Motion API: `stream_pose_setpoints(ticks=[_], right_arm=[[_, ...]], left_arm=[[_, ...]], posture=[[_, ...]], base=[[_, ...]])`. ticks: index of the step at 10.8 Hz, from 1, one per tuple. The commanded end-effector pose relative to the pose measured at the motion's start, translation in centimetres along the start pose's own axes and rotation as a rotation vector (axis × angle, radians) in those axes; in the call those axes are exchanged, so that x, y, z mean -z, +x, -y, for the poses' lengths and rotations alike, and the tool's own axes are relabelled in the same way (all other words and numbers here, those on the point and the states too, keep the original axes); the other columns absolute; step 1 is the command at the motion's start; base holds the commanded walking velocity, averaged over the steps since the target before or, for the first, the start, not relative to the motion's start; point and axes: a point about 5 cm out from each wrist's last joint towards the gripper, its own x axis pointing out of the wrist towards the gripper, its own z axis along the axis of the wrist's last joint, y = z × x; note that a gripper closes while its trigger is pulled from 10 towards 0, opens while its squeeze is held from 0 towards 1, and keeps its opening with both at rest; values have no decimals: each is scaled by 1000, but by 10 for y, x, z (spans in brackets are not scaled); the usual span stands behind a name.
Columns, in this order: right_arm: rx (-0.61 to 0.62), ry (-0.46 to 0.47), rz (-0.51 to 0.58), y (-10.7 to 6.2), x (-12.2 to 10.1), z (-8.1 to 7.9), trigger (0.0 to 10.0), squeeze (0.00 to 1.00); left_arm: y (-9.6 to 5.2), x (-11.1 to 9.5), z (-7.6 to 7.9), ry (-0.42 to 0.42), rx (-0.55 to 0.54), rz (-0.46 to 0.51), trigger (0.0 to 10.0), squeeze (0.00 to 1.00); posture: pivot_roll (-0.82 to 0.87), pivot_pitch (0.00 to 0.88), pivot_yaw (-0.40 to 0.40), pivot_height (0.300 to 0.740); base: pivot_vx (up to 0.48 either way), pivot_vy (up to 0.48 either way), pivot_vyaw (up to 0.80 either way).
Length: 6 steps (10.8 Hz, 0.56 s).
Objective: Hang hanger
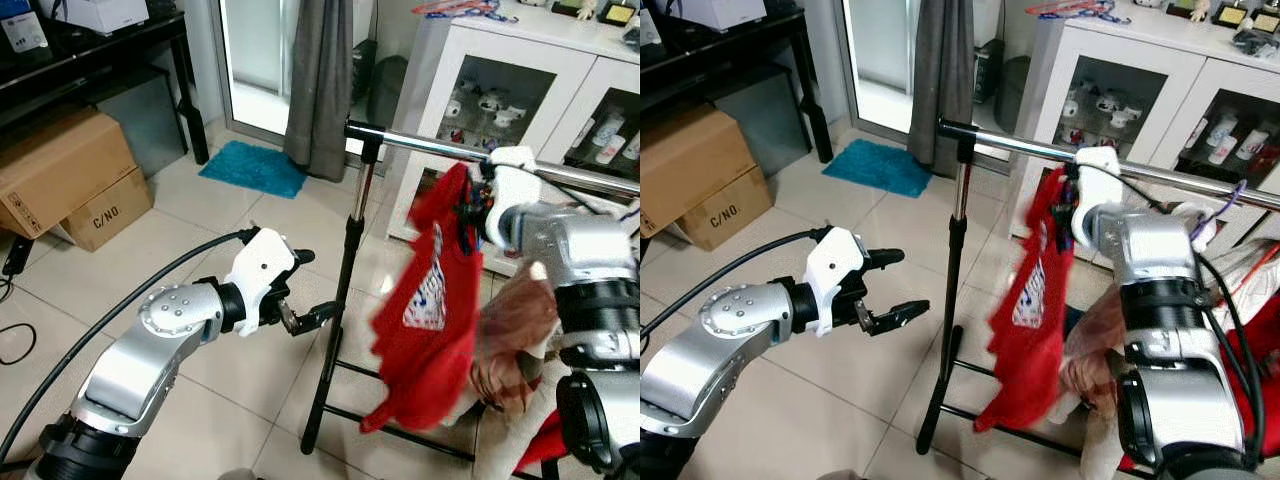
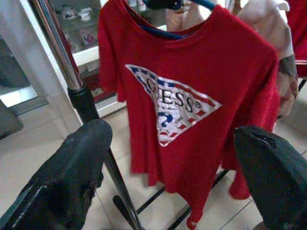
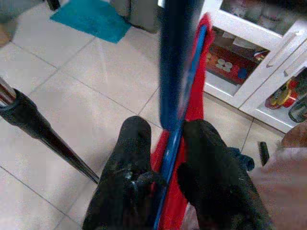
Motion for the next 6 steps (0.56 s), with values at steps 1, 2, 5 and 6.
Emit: stream_pose_setpoints(ticks=[1,2,5,6], right_arm=[[3,22,1,-4,0,2,0,0],[28,-38,-5,-6,1,0,706,0],[48,-1,-9,-11,8,-2,10000,1000],[66,14,-17,-16,9,-2,10000,1000]], left_arm=[[1,-2,1,17,4,-8,10000,941],[1,-2,1,20,1,-13,10000,937],[1,-1,3,20,1,-22,10000,937],[1,-1,5,18,-2,-24,10000,937]], posture=[[78,0,-71,740],[74,0,-66,740],[75,0,-67,740],[77,0,-74,740]], base=[[0,0,0],[0,0,0],[0,0,0],[0,0,0]])
